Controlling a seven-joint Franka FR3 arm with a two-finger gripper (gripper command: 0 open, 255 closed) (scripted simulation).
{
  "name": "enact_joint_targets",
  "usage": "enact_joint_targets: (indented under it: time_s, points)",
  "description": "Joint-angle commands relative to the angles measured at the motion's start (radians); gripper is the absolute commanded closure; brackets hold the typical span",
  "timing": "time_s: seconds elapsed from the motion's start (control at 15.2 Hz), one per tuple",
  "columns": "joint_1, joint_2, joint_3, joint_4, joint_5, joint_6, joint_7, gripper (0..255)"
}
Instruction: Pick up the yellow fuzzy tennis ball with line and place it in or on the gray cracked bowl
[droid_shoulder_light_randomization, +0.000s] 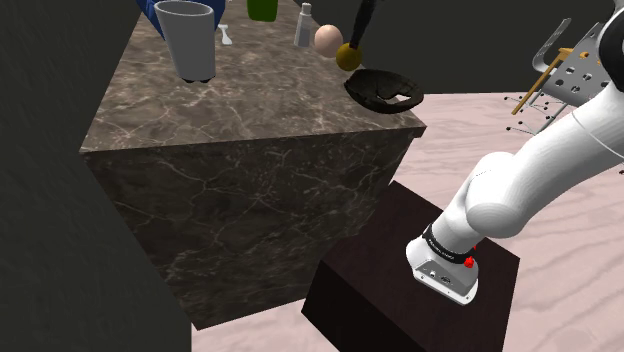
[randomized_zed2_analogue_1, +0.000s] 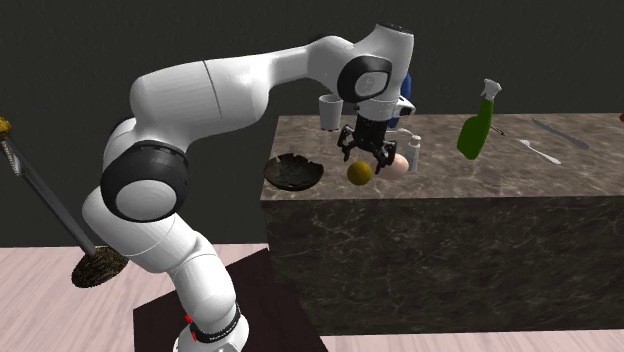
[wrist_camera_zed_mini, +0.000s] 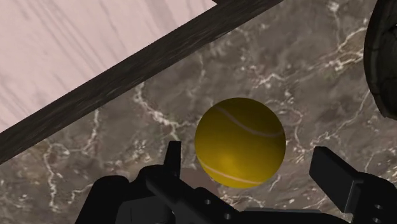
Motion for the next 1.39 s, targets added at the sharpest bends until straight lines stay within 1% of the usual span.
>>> enact_joint_targets:
  time_s: [0.0,0.2,0.73,0.79,1.32]
  points:
    - [0.001,-0.001,0.002,-0.027,0.0,0.024,-0.002,0]
    - [0.002,-0.013,0.006,-0.087,-0.001,0.073,-0.001,0]
    - [0.002,-0.013,0.006,-0.087,-0.001,0.073,-0.001,0]
    - [0.002,-0.013,0.006,-0.087,-0.001,0.073,-0.001,255]
    - [0.002,-0.013,0.006,-0.086,-0.001,0.073,-0.001,255]
